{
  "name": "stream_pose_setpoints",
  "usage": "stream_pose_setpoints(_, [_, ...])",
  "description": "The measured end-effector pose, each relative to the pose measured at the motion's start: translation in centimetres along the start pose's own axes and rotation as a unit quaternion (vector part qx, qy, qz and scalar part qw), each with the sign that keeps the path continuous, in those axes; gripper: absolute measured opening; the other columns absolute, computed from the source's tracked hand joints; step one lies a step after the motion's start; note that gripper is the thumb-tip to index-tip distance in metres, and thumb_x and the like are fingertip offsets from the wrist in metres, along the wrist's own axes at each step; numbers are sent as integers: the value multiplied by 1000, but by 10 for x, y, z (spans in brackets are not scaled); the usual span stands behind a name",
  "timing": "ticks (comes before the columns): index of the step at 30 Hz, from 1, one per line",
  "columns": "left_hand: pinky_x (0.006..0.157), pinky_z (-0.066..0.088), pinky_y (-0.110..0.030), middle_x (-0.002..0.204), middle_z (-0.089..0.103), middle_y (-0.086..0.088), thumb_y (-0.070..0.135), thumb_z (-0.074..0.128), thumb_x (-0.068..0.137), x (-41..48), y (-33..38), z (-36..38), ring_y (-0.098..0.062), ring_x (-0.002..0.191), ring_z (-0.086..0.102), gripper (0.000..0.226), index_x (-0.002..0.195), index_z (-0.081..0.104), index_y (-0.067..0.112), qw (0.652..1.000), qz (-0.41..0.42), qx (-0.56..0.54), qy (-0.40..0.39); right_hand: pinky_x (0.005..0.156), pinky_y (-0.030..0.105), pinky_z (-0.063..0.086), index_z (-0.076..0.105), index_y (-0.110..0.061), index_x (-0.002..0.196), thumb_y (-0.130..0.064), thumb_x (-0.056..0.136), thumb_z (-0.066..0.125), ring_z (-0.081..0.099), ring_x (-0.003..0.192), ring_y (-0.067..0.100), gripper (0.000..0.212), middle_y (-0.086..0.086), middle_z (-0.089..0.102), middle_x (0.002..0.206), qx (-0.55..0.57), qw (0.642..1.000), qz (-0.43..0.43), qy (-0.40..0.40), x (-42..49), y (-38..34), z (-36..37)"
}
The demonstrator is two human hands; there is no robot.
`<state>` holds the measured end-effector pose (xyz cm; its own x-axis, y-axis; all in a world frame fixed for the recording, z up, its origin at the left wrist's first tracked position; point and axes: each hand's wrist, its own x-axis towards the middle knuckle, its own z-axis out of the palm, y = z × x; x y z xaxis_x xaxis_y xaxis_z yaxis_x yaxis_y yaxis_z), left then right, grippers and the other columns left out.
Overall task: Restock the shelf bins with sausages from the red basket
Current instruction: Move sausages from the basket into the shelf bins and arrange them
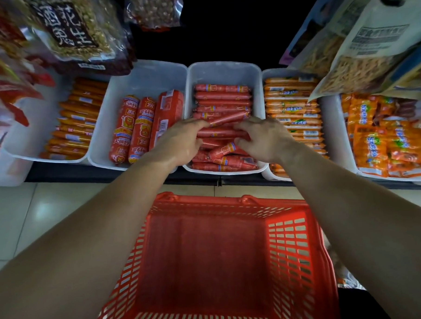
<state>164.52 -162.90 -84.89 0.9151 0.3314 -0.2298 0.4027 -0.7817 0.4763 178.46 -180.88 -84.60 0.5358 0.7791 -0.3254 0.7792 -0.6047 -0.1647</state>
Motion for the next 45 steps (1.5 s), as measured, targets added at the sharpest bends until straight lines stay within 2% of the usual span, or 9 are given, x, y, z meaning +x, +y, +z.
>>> stream_pose_setpoints(4, [102,44,-30,144,53,-1,11,56,98,2,8,3,-20,126,54,45,140,53,26,998,-3,-65,9,108,44,35,42,-27,146,-59,99,37,46,131,30,57,7,46,143,-46,999,-7,25,-1,-3,4])
stream_pose_setpoints(9, [89,42,-23,137,58,2,17,60,98,-8,5,9,-14,117,56,39,135,58,26,992,-25,-110,58,108,52,31,47,-25,138,-67,93,43,36,132,34,62,11,42,141,37,994,69,72,6,-26,25])
stream_pose_setpoints(16, [101,44,-31,132,59,2,27,71,91,-10,-2,9,-15,119,56,40,130,63,21,998,36,-44,28,98,47,43,52,-20,129,-57,99,39,55,120,32,49,9,57,129,39,990,101,94,7,-35,17])
stream_pose_setpoints(21, [108,44,-42,138,61,0,24,66,95,-11,2,9,-21,124,56,38,132,64,22,999,43,3,30,100,46,39,60,-26,120,-53,98,43,54,118,27,39,2,58,123,47,990,53,122,-12,-21,32])
stream_pose_setpoints(28, [103,44,-39,135,62,1,31,67,94,-9,2,-1,-22,122,57,32,125,69,23,998,38,48,-26,102,45,34,65,-37,105,-59,82,65,50,118,21,32,-7,59,116,80,995,8,50,-5,-25,20])
stream_pose_setpoints(32, [99,49,-44,130,64,1,28,73,88,-12,3,11,-23,120,57,42,128,66,22,996,33,78,38,108,47,33,56,-37,124,-67,73,71,41,128,24,62,-2,47,134,54,997,24,45,0,-21,16])
stream_pose_setpoints(35, [96,50,-43,129,64,0,24,74,87,-13,2,19,-25,119,56,43,129,65,21,992,31,89,86,113,49,28,29,-39,150,-72,76,65,30,137,29,89,1,31,150,40,998,32,43,2,-21,19])
stream_pose_setpoints(41, [100,48,-41,136,61,0,16,64,93,-10,3,24,-25,124,55,38,130,65,21,988,34,65,135,120,51,15,15,-40,157,-66,94,41,11,150,28,73,-3,9,166,-42,999,-15,23,10,-27,23])
stream_pose_setpoints(45, [95,50,-41,125,66,-1,19,64,94,-9,-1,20,-26,115,58,28,120,72,18,988,47,84,120,112,46,30,35,-37,150,-66,91,50,38,139,29,68,-1,33,156,-1,1000,-9,14,10,-25,18])
